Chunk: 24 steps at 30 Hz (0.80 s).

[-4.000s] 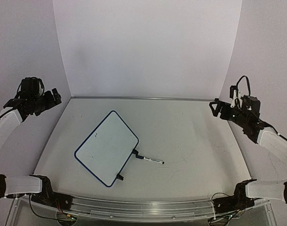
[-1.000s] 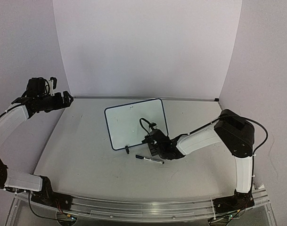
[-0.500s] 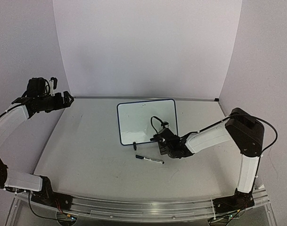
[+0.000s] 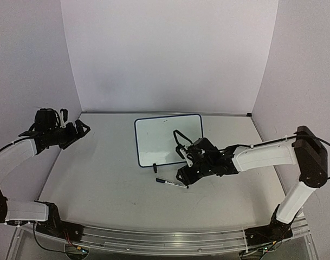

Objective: Write a sentence on the whiteboard
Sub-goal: Move the whiteboard stand to the center of the board, then pick up the whiteboard marker from the center of the board.

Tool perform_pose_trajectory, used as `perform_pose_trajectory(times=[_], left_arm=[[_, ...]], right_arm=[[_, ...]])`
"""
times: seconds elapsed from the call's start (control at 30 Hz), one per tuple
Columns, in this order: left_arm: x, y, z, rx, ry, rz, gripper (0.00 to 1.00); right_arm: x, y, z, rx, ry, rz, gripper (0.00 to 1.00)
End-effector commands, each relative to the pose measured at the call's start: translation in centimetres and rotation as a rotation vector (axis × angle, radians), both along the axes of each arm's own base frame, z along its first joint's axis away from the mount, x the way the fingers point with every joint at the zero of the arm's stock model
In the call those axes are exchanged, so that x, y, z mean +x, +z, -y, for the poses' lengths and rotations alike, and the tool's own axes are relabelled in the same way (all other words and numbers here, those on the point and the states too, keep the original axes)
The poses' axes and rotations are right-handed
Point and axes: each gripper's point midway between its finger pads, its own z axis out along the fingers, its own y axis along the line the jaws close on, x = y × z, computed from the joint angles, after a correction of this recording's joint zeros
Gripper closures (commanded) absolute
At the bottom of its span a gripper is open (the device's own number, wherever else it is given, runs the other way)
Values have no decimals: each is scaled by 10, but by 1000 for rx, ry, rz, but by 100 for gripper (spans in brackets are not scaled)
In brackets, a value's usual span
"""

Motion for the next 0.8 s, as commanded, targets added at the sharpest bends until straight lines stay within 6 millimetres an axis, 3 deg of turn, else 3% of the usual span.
perform_pose_trajectory(times=[0.0, 0.1, 0.3, 0.77], left_arm=[[-13, -22, 29, -254, -67, -28, 3], [-24, -39, 38, -301, -96, -73, 4], [-39, -55, 55, -264, -153, -129, 4], [-43, -63, 101, -212, -290, -173, 4]], right_arm=[[-31, -12, -20, -14, 245, -164, 38], [-28, -19, -24, -44, 279, -166, 43], [-18, -32, -30, -99, 300, -157, 53], [-7, -57, -30, -175, 300, -151, 70]])
